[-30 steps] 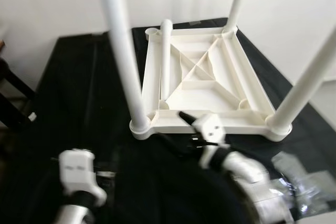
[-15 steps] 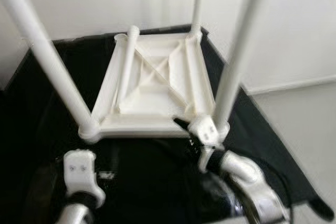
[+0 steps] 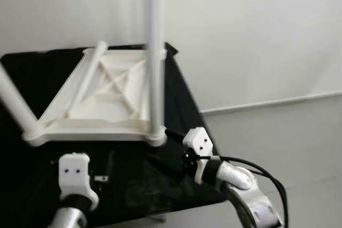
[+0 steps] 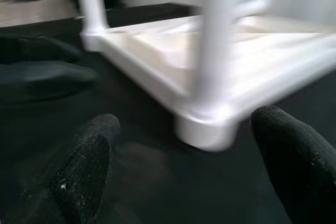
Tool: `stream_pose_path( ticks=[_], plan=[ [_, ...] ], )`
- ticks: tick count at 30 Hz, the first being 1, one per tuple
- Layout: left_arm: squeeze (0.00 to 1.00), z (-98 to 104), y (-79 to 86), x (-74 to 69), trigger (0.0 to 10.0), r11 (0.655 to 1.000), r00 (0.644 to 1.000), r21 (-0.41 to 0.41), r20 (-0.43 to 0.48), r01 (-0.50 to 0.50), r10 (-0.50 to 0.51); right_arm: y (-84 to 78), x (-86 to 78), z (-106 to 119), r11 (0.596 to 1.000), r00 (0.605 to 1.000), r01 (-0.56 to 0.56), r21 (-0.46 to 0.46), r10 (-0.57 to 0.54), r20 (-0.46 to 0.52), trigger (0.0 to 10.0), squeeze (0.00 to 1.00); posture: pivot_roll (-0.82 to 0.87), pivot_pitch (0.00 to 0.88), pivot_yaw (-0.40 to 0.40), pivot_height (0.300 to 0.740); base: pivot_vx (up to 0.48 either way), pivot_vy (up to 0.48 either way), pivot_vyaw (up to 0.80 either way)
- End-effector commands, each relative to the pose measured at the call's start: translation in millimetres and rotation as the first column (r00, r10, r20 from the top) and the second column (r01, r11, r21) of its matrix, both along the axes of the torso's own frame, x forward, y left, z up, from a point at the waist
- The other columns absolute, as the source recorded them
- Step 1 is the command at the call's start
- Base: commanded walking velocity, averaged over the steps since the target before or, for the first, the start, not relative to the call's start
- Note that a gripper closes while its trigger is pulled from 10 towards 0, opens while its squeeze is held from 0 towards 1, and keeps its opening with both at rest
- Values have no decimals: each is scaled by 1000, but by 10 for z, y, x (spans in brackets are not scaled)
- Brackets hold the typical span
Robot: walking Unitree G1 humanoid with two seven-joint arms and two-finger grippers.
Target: Building children table
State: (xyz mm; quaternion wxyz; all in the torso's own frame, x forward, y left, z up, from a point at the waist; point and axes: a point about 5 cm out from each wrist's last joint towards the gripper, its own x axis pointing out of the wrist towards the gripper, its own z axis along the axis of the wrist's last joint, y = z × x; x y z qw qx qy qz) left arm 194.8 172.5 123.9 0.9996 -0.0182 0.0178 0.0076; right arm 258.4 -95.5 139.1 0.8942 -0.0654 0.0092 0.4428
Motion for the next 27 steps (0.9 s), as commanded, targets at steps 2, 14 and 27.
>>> stream_pose_path(
  ticks=[2, 14, 27],
  plan=[
    [0, 3, 51, 28, 10000, 1000, 1000, 31, -2, -7, 7, 58, 34, 19, 1000, 1000, -1, 29, 1, 7, 10000, 0, -104, 81, 29, 740, 0, -465, 0],
    [0, 64, -49, 132, 10000, 997, 998, 57, 25, 59, -60, -60, 170, 27, 989, 992, 123, 80, -122, -9, 10000, 0, -136, 79, 29, 740, 0, -464, 0],
    [0, 35, -93, 115, 10000, 998, 999, -53, -1, 46, -46, -341, 393, -9, 891, 895, 446, 80, -442, -59, 10000, 0, -147, 84, 21, 740, 0, -429, 0]
  ],
)
